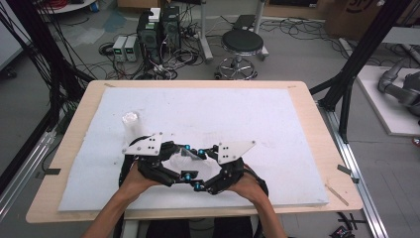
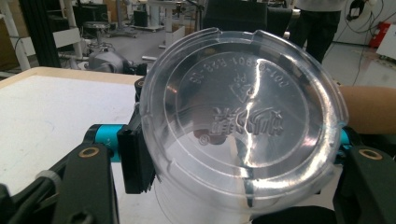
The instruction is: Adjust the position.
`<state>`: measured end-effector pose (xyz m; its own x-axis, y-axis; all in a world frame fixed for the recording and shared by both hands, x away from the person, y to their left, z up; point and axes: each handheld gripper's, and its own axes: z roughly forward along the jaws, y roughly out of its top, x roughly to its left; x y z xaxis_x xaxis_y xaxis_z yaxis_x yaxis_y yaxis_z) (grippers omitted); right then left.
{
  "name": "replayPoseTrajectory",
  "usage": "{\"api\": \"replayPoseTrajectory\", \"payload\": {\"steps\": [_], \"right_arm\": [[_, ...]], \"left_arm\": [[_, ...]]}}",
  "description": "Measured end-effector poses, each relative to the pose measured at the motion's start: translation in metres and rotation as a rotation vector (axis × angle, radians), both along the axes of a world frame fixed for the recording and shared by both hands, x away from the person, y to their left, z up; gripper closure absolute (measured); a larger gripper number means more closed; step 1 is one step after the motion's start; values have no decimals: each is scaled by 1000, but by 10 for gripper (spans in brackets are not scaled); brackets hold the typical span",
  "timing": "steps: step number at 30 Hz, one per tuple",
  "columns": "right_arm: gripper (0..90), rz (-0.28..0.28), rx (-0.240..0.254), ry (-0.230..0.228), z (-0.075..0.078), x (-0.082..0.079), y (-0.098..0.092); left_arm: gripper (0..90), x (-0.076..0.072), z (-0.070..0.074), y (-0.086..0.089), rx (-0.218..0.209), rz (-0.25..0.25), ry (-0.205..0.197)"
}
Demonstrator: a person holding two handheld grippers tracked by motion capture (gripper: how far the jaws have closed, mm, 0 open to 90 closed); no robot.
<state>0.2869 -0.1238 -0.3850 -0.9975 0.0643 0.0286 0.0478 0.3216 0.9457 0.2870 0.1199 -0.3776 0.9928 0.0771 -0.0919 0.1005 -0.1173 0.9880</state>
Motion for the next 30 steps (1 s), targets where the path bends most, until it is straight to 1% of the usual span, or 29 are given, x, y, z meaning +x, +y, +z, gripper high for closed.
{"api": "replayPoseTrajectory", "payload": {"steps": [1,5,9,10,11,12,13,15,16,17,19,20,21,22,23,24,25,26,27,28,29,30], "right_arm": [[260,0,0,0,0,0,0],[308,-5,-3,-14,0,0,0],[313,-7,-1,-19,0,0,1],[318,-6,-6,-14,0,0,0],[318,-6,-6,-14,0,0,0],[318,-11,-9,-10,0,0,0],[318,-14,-8,-12,0,0,-1],[318,-17,-9,-8,0,0,-2],[318,-18,-9,-7,0,1,-2],[318,-21,-9,-6,0,1,-3],[318,-24,-8,-8,0,1,-4],[318,-35,-12,0,0,2,-6],[318,-38,-16,8,0,3,-6],[318,-42,-32,17,0,4,-7],[318,-42,-32,17,0,4,-7],[318,-50,-78,29,2,6,-9],[318,-51,-94,34,3,6,-10],[319,-51,-112,40,5,6,-10],[319,-50,-140,47,7,7,-11],[319,-50,-140,47,7,7,-11],[320,-50,-166,47,9,7,-12],[320,-41,-235,51,16,8,-12]], "left_arm": [[353,0,0,0,0,0,0],[354,0,0,1,1,2,1],[351,0,-1,1,3,2,-1],[328,0,-1,1,-1,3,-18],[258,0,-1,1,-1,3,-18],[142,0,-1,0,-3,34,-29],[69,-1,-1,0,-2,83,-31],[53,0,-1,2,-9,83,-26],[53,0,-1,4,-14,69,-25],[53,-1,0,6,-14,62,-31],[53,-1,1,7,-6,69,-33],[54,-1,2,9,9,51,-25],[53,-1,2,9,9,51,-25],[54,-2,4,10,48,53,-24],[54,-2,4,10,48,53,-24],[54,-3,6,11,89,60,-31],[54,-4,10,10,158,68,-43],[54,-4,10,10,158,68,-43],[54,-4,13,10,195,72,-48],[54,-3,16,9,235,68,-44],[54,-2,19,8,273,61,-31],[54,0,26,5,364,48,-23]]}}
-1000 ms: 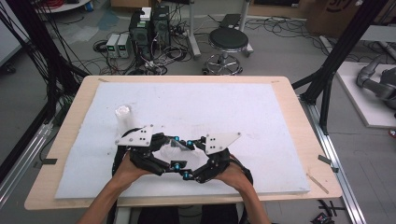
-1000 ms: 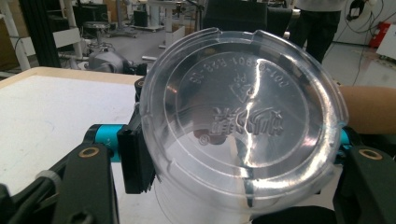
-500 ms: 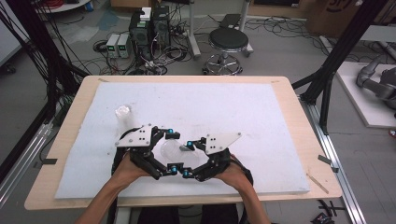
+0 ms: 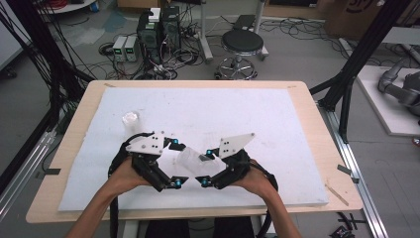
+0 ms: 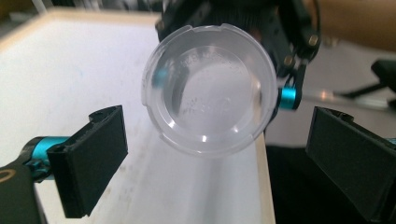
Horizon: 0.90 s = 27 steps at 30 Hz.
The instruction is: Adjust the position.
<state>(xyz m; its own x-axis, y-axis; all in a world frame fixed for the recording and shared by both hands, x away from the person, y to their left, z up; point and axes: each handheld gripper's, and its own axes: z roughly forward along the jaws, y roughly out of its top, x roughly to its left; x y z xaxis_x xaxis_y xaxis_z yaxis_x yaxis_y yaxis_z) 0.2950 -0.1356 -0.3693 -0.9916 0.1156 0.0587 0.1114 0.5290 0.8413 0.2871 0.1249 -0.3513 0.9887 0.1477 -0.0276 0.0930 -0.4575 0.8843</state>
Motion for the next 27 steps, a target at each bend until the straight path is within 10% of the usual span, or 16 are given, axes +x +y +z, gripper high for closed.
{"api": "replayPoseTrajectory", "payload": {"steps": [6,10,16,27], "right_arm": [[322,55,-168,-8,18,-2,8],[323,84,-274,-12,27,-3,15],[322,108,-414,-16,33,-2,21],[322,104,-446,-17,34,-2,23]], "left_arm": [[98,5,14,-13,250,-57,23],[98,8,15,-20,335,-66,49],[101,8,14,-27,382,-76,59],[193,9,11,-38,419,-118,62]]}}
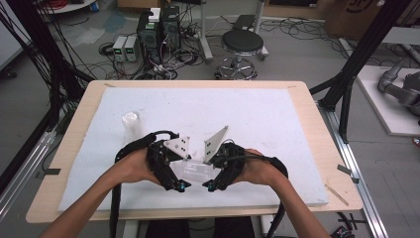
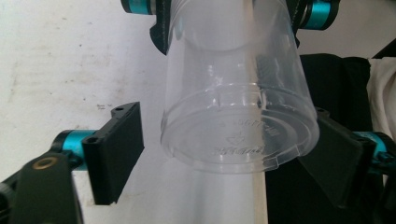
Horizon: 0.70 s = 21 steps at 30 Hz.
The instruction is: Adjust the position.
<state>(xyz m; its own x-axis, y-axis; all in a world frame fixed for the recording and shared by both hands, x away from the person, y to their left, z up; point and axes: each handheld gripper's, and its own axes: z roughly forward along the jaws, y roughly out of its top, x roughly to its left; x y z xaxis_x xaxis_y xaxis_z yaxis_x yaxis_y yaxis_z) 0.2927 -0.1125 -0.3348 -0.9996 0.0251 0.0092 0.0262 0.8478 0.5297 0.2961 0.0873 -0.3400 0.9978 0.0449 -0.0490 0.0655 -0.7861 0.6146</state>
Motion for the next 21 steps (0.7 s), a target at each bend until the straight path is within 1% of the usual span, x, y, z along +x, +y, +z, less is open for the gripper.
{"api": "replayPoseTrajectory", "payload": {"steps": [1,4,5,8,9,12,13,15,18,20,21], "right_arm": [[322,0,0,-1,0,0,0],[322,10,-8,-2,-1,0,1],[323,15,-15,-1,-1,0,1],[323,14,-17,-2,-2,0,2],[323,17,-21,-1,-3,1,3],[323,20,-22,-6,-3,1,3],[323,15,-20,-10,-3,1,4],[323,19,-25,-6,-4,1,5],[324,16,-35,-8,-5,2,6],[324,16,-35,-6,-5,2,6],[324,19,-28,-14,-5,3,6]], "left_arm": [[211,0,-1,-1,5,1,9],[219,0,-2,-3,13,4,13],[227,0,-2,-4,20,-2,12],[254,0,-2,-5,17,-5,20],[259,0,-1,-6,30,-13,24],[284,-1,-1,-7,37,-17,27],[346,-1,-1,-7,33,-27,30],[402,0,-1,-7,39,-31,20],[411,0,-2,-7,41,-27,19],[414,0,-2,-7,39,-23,13],[414,0,-2,-7,37,-21,15]]}}
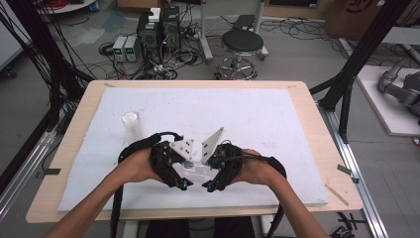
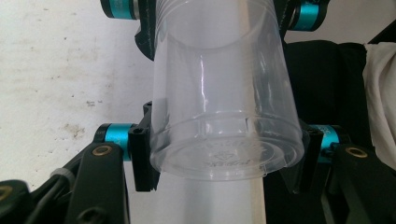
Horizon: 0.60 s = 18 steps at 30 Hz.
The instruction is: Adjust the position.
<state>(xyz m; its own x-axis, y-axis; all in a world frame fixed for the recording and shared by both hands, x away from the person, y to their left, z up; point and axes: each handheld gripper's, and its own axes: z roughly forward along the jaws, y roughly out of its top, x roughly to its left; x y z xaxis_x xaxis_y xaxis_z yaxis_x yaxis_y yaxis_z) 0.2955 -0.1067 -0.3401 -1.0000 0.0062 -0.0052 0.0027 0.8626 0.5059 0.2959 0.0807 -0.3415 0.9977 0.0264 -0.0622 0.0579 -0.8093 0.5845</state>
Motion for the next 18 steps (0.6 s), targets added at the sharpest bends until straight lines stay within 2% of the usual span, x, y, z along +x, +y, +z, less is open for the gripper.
{"api": "replayPoseTrajectory", "payload": {"steps": [2,3,4,5,13,15,16,17,18], "right_arm": [[304,-4,4,2,0,0,0],[262,0,8,-2,-1,0,0],[171,-5,14,-15,-2,-1,0],[124,-25,23,-34,-3,-1,0],[123,-23,71,-32,-3,-1,-3],[124,-24,114,-28,0,1,-6],[124,-28,139,-25,2,1,-9],[124,-28,139,-25,2,1,-9],[124,-36,173,-18,4,2,-12]], "left_arm": [[414,0,0,0,-1,0,-3],[414,0,0,0,-1,-2,-5],[414,-1,0,1,-8,0,-2],[415,-1,0,1,-8,0,-2],[415,0,-2,3,-21,2,-1],[415,0,-5,6,-44,14,-1],[414,1,-6,8,-50,7,-15],[414,1,-6,8,-50,7,-15],[414,1,-8,11,-83,23,-8]]}}
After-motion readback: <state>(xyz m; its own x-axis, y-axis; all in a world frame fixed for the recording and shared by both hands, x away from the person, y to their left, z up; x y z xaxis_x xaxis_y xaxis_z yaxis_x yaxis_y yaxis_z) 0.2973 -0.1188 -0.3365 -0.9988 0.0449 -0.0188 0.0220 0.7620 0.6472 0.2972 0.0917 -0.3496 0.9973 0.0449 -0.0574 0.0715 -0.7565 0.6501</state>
